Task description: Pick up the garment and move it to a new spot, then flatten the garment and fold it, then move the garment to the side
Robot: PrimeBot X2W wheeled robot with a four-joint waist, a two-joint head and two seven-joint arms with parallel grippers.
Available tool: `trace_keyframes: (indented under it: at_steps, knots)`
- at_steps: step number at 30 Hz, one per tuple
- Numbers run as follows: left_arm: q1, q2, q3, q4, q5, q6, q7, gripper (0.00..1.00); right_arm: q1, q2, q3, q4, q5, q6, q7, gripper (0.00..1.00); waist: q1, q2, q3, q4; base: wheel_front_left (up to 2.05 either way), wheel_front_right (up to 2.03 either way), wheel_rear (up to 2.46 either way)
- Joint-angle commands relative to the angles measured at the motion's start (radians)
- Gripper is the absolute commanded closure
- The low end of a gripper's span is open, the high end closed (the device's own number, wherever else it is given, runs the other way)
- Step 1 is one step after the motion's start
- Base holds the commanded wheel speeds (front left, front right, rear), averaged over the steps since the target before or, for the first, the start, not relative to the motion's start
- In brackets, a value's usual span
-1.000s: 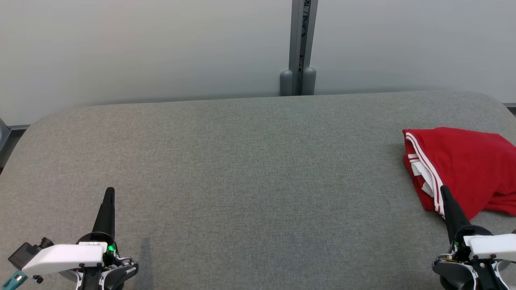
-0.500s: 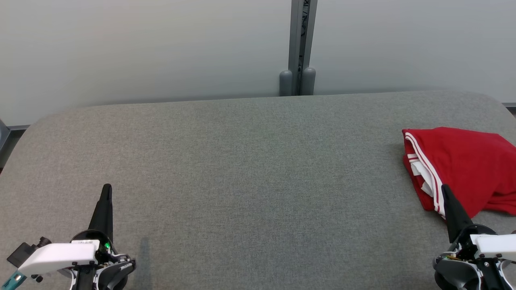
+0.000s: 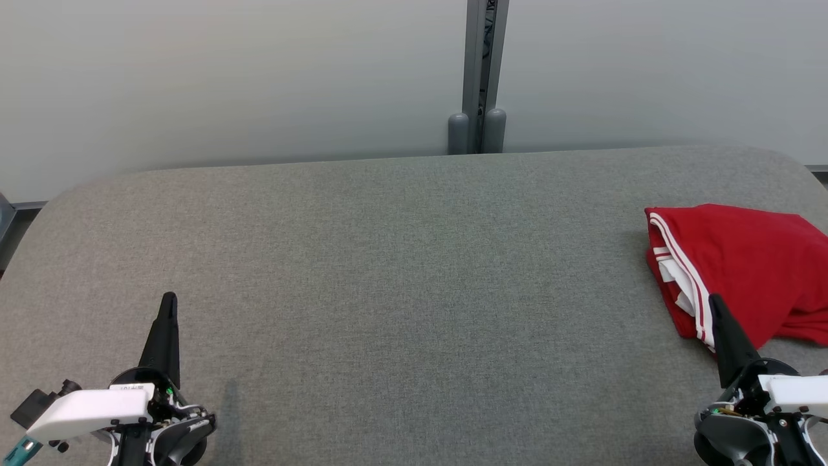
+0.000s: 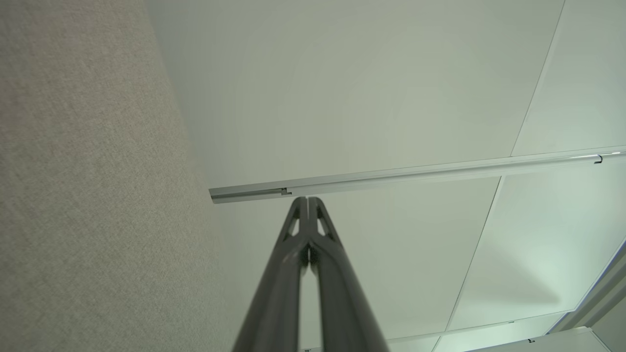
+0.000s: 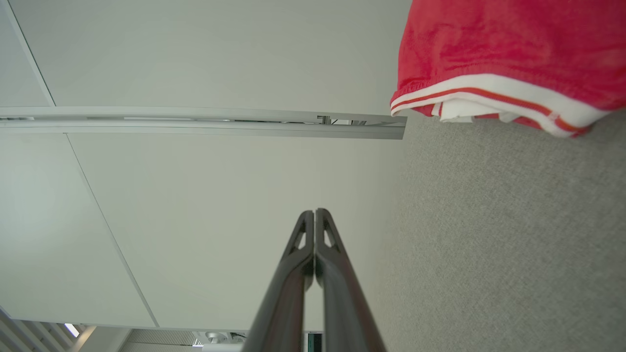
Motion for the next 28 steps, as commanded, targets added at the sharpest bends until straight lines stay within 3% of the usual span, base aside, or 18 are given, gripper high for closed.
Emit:
trace_keyframes:
  at_steps: [1, 28]
  knots:
    - [-0.013, 0.005, 0.004, 0.001, -0.001, -0.003, 0.003, 1.00, -0.009, -0.003, -0.002, -0.002, 0.002, 0.000, 0.004, 1.00, 0.0000, -0.0001, 0.000, 0.000, 0.00, 0.00, 0.00]
    - [-0.013, 0.005, 0.004, 0.001, -0.001, -0.003, 0.003, 1.00, -0.009, -0.003, -0.002, -0.002, 0.002, 0.000, 0.004, 1.00, 0.0000, -0.0001, 0.000, 0.000, 0.00, 0.00, 0.00]
